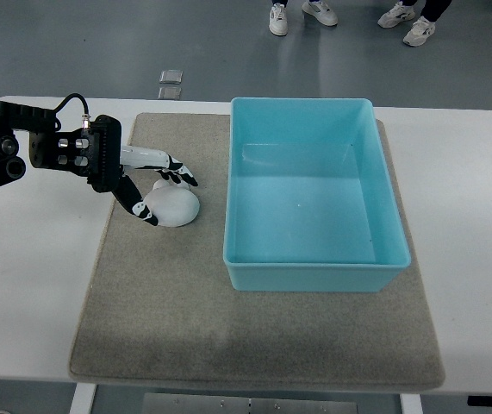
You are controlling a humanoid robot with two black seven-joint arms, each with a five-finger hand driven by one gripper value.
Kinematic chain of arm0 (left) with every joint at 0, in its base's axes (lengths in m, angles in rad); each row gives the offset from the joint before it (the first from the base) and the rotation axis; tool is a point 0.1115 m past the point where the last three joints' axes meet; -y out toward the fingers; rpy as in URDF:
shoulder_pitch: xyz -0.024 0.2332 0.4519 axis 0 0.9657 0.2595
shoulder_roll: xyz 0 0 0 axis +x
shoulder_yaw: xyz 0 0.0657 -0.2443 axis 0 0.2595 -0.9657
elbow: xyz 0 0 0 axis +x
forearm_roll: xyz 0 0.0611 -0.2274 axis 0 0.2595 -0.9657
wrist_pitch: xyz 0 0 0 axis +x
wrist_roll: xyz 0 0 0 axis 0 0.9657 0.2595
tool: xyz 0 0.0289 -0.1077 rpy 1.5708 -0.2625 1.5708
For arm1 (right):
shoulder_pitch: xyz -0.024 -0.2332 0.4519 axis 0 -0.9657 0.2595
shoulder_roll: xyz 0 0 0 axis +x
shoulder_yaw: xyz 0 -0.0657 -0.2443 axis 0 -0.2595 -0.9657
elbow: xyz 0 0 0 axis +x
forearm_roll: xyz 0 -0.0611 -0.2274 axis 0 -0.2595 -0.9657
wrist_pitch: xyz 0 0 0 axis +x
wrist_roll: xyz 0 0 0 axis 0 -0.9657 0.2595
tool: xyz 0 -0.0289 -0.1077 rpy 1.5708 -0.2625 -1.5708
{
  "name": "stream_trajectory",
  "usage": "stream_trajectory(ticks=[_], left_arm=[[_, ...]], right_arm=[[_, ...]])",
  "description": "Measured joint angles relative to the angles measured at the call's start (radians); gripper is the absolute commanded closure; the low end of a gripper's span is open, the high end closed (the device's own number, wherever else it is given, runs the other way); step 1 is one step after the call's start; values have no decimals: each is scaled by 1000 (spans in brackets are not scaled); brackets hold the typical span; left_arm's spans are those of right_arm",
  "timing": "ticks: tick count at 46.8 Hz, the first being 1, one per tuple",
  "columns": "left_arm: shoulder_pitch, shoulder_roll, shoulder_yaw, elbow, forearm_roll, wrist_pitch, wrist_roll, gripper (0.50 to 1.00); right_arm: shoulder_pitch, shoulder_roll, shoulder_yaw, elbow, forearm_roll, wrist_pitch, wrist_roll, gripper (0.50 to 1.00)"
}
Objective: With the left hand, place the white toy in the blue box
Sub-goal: 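Close the left hand fingers to grasp the white toy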
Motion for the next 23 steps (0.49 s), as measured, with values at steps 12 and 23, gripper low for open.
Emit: stream_trajectory(ticks=[12, 23], left_arm=[[11, 0, 0, 2, 1, 11, 0, 911], [0, 0, -1, 15, 34, 16, -1, 911]], right_arm=[[0, 0, 0, 0, 0, 0, 0, 564], [0, 0, 0, 0, 0, 0, 0, 564]])
